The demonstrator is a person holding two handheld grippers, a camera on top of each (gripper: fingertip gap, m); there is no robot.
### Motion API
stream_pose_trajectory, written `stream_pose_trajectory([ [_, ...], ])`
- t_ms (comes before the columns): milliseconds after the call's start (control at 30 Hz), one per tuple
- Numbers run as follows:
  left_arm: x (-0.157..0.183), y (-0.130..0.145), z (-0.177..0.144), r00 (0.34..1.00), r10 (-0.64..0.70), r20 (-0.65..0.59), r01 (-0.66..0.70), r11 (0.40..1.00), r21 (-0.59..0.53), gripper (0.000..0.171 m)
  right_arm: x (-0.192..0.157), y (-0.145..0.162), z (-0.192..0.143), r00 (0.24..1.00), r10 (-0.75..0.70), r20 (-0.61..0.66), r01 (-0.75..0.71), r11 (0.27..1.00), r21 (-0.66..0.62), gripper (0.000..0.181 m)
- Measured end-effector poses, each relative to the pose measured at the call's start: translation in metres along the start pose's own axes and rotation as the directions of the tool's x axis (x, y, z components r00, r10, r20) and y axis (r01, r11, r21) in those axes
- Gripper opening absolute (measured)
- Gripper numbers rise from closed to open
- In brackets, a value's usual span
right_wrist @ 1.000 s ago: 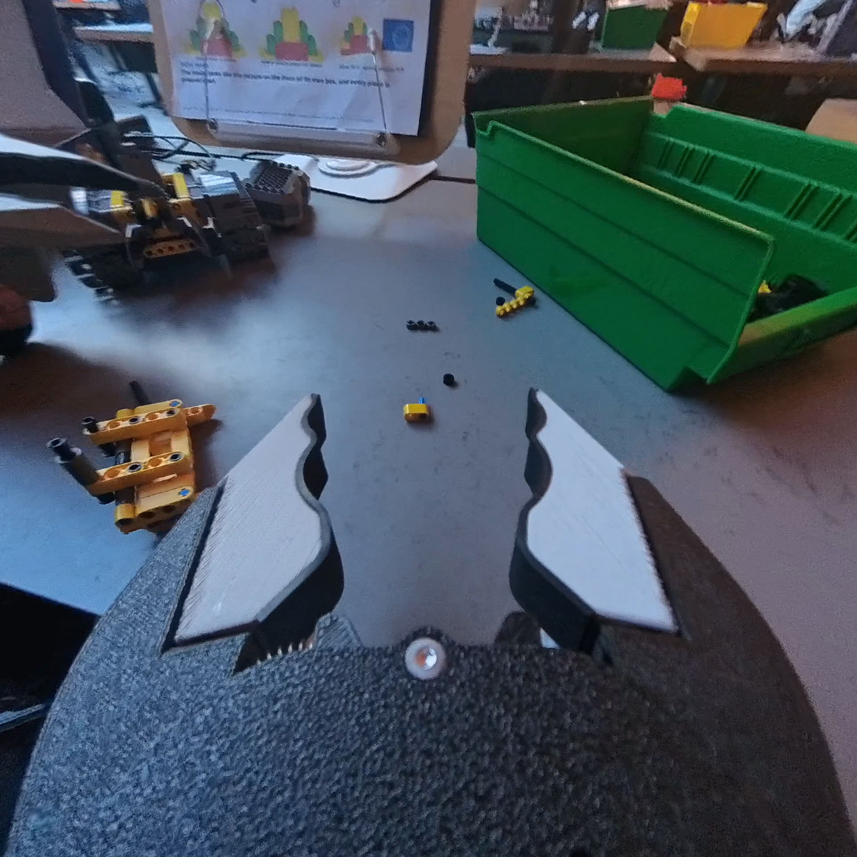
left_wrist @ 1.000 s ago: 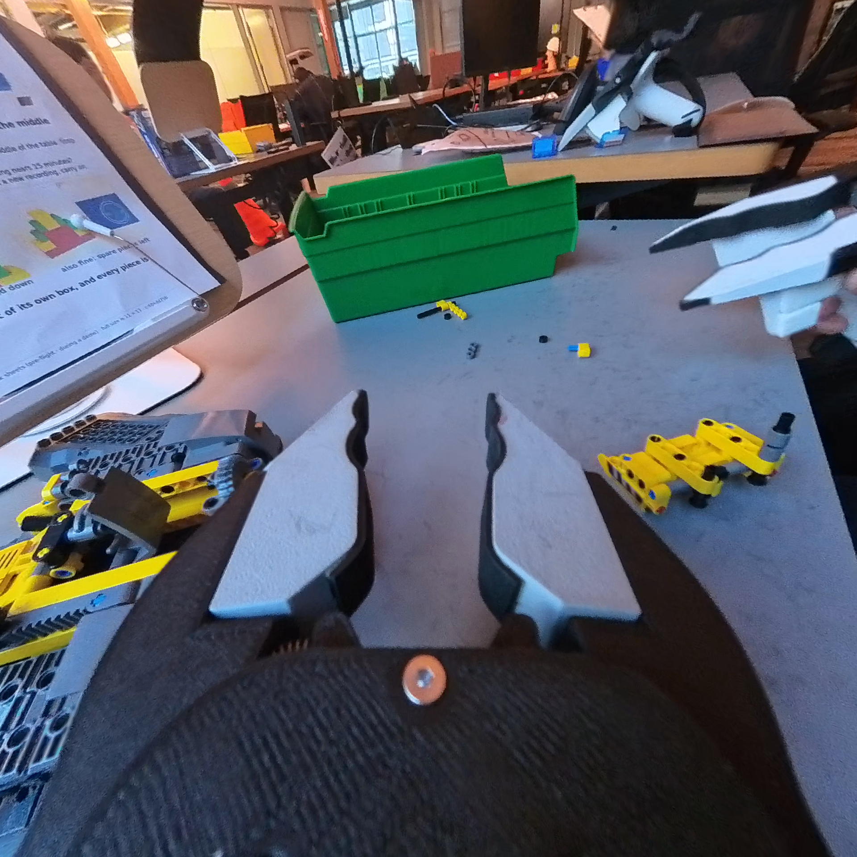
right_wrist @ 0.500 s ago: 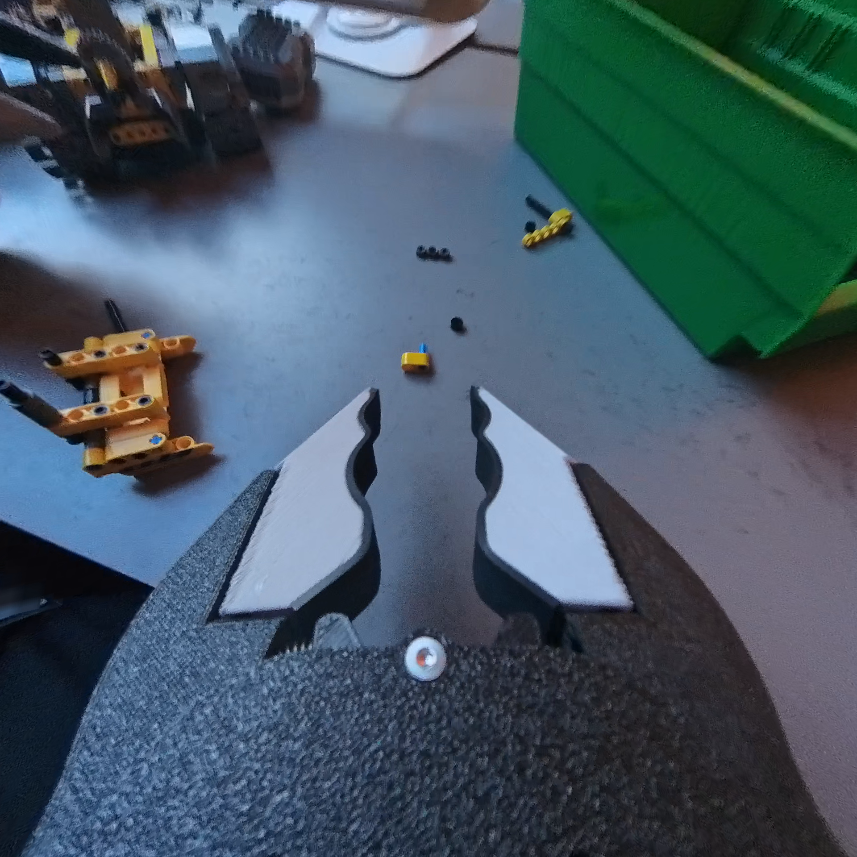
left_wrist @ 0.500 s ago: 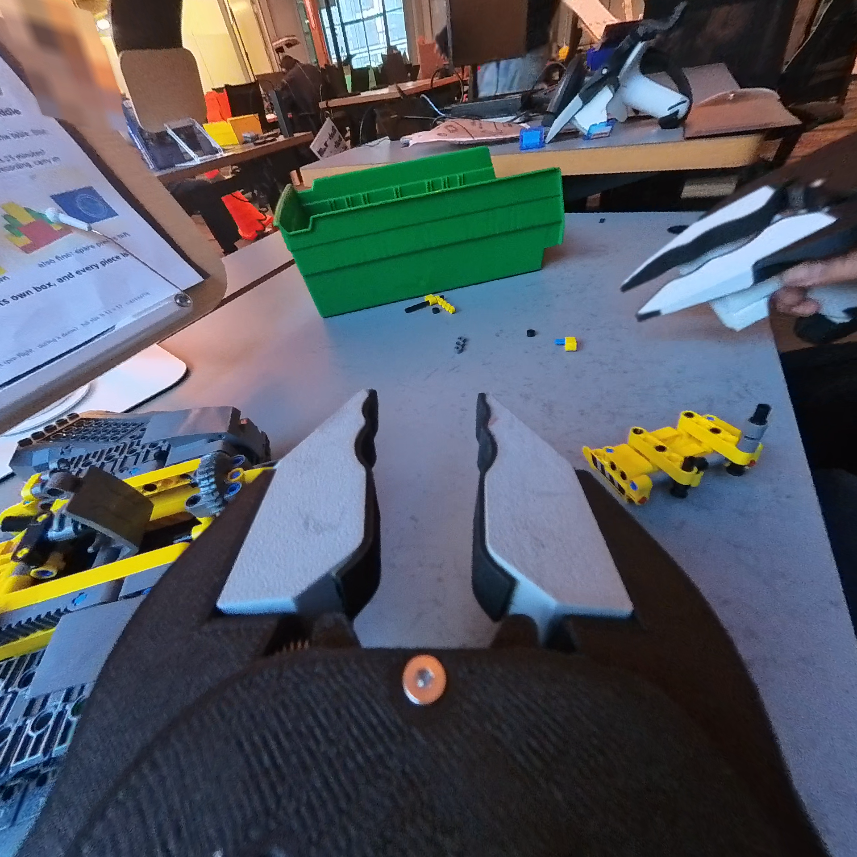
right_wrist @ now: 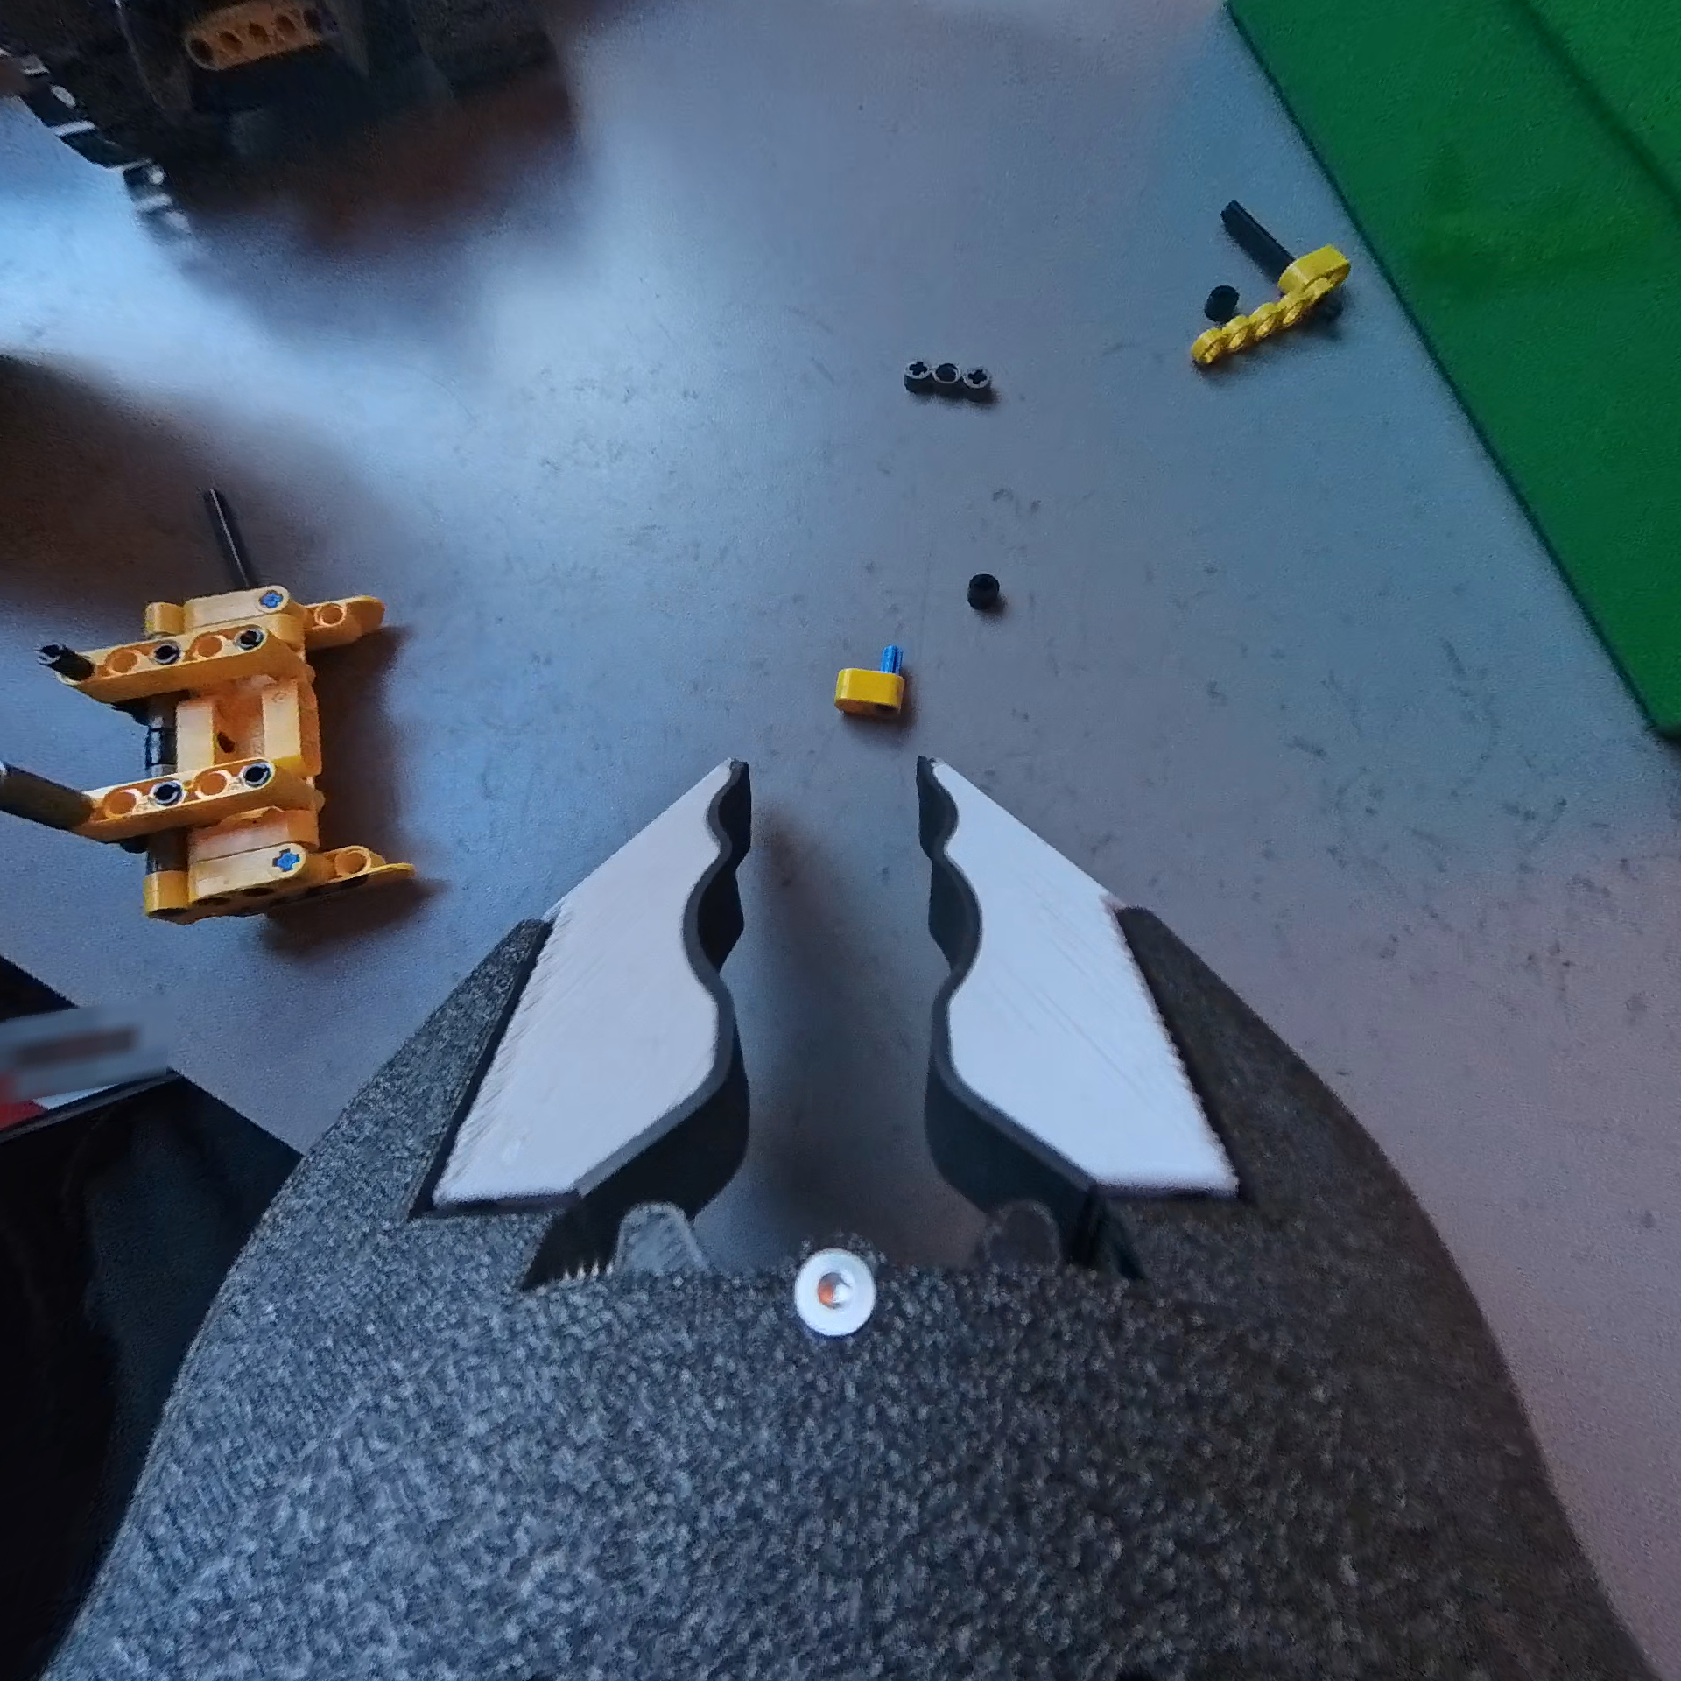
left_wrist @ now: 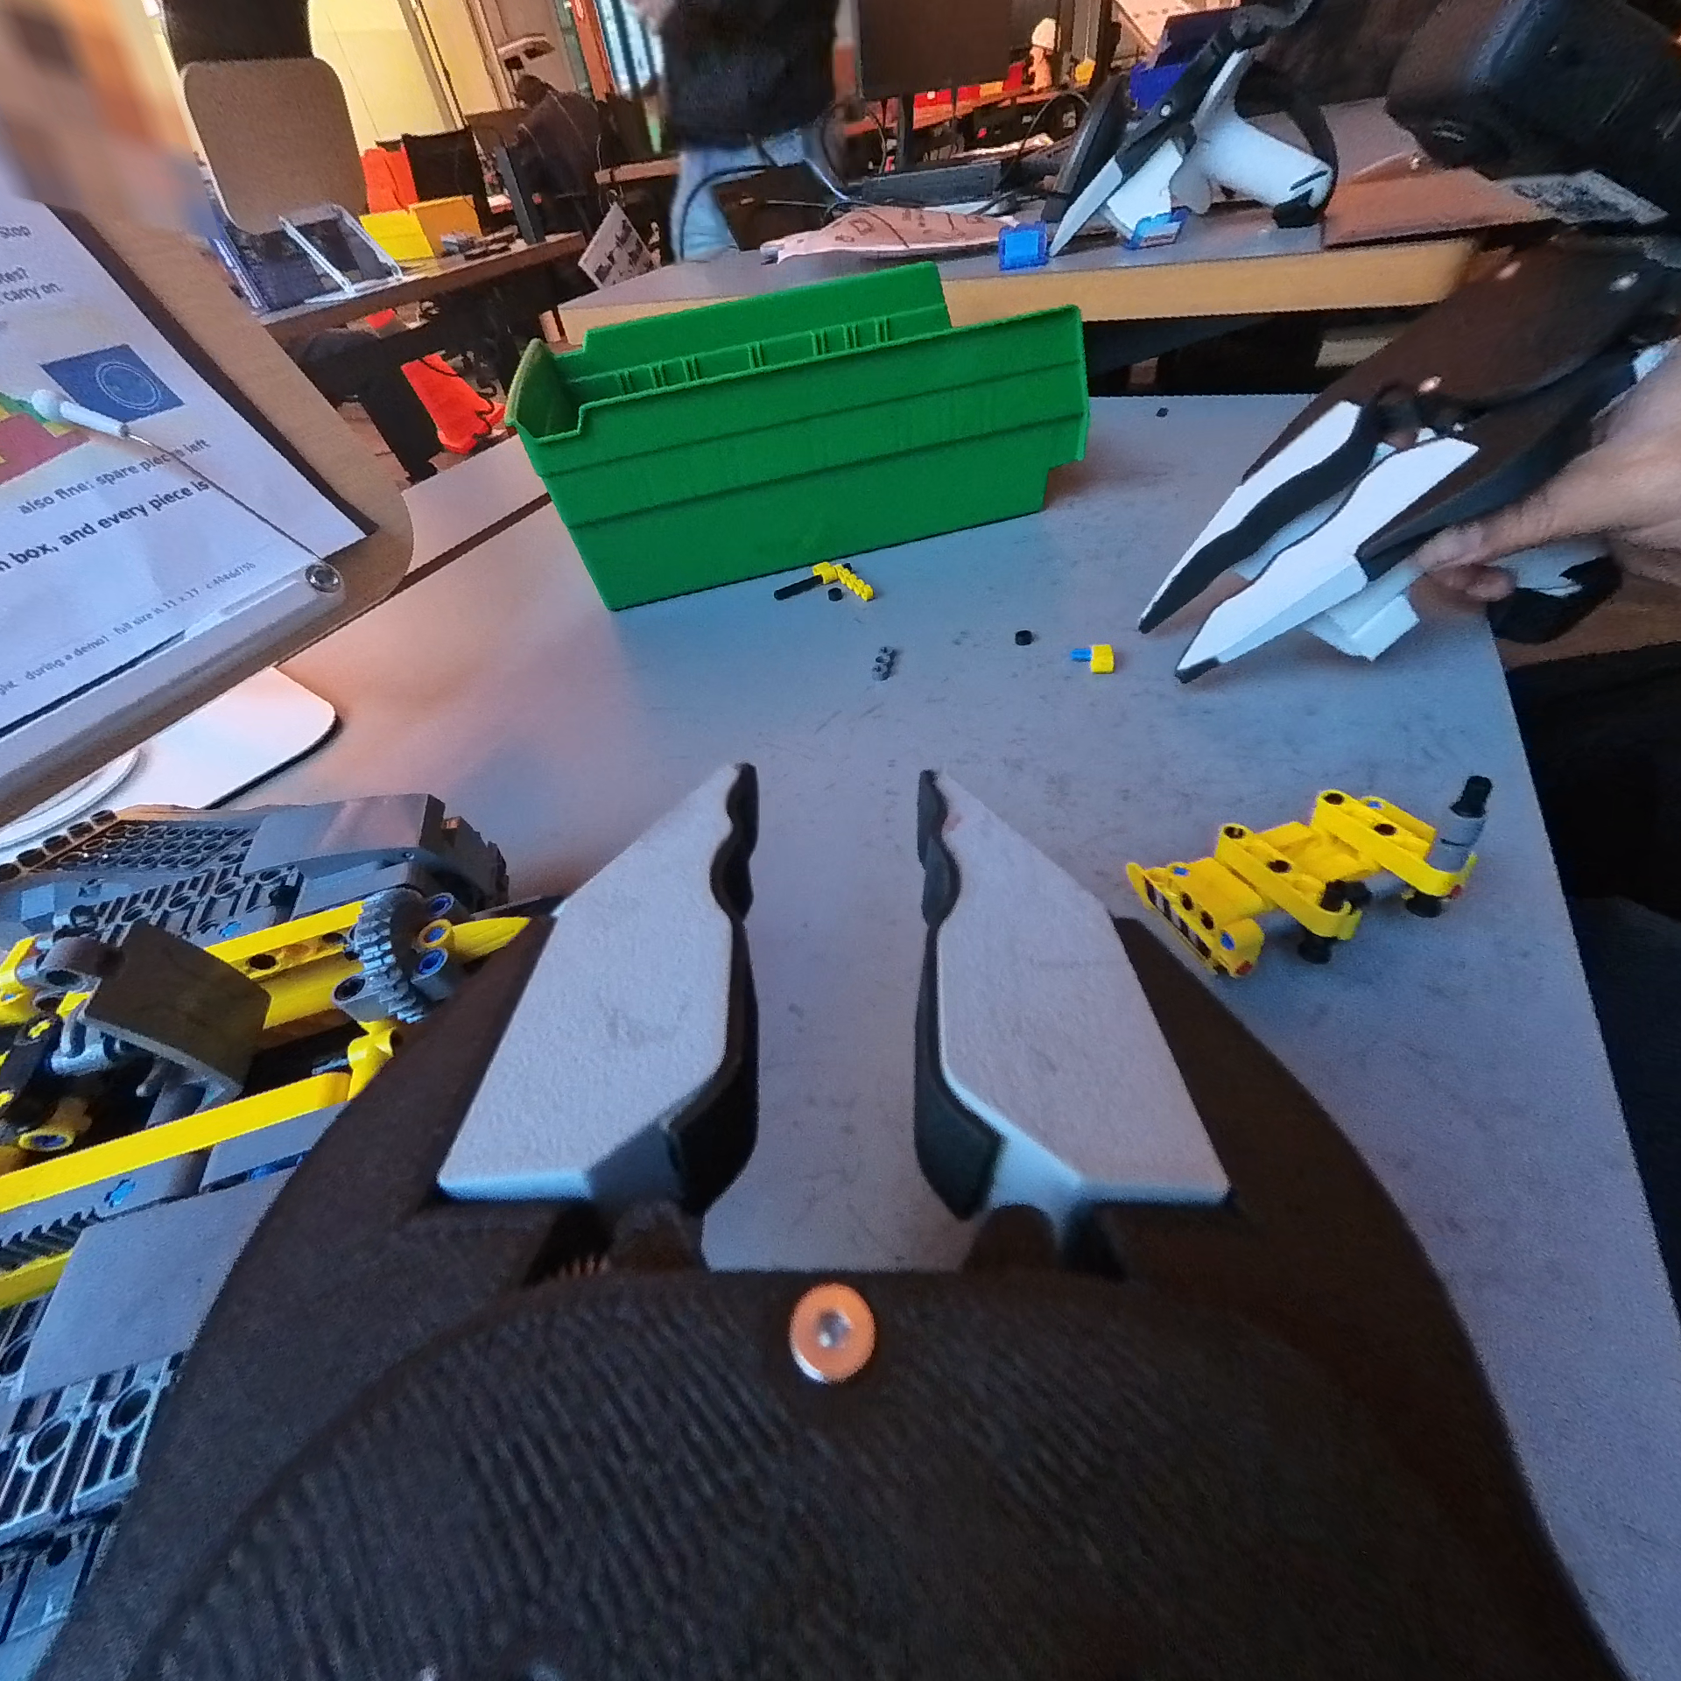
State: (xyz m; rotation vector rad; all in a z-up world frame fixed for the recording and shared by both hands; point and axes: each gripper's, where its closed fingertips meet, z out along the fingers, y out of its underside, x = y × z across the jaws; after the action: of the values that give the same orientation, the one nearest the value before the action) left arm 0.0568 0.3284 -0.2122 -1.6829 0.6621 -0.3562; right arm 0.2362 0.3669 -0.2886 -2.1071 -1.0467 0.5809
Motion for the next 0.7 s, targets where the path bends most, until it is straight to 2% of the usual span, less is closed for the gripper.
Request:
stream_pose_trajectory([
  [167,0.001,0.002,0.002,1.000,0.013,0.000,-0.013,1.000,-0.019,0.029,0.003,-0.004,0.002,0.999,-0.038,-0.014,0.038,0.999,-0.026,0.025],
  [300,0.002,0.003,0.002,1.000,0.017,-0.003,-0.017,1.000,-0.024,0.028,0.002,-0.011,0.011,1.000,-0.029,-0.003,0.029,0.999,-0.022,0.030],
  [400,0.004,0.004,0.003,1.000,0.026,-0.012,-0.026,0.999,-0.032,0.027,0.005,-0.008,0.019,0.999,-0.032,-0.002,0.031,0.997,-0.072,0.031],
  [467,0.006,0.005,0.004,0.999,0.037,-0.013,-0.038,0.999,-0.038,0.025,0.003,-0.011,0.022,0.999,-0.053,0.012,0.054,0.996,-0.074,0.015],
  [533,0.007,0.005,0.004,0.999,0.044,-0.019,-0.045,0.998,-0.044,0.025,-0.003,-0.013,0.025,0.997,-0.073,0.036,0.076,0.994,-0.073,0.013],
  [600,0.008,0.006,0.005,0.999,0.045,-0.028,-0.046,0.998,-0.046,0.024,-0.013,-0.020,0.028,0.993,-0.095,0.075,0.099,0.994,-0.053,0.012],
  [700,0.009,0.006,0.009,0.998,0.033,-0.061,-0.037,0.997,-0.064,0.022,-0.029,-0.051,0.030,0.981,-0.149,0.121,0.144,0.988,0.048,0.013],
])
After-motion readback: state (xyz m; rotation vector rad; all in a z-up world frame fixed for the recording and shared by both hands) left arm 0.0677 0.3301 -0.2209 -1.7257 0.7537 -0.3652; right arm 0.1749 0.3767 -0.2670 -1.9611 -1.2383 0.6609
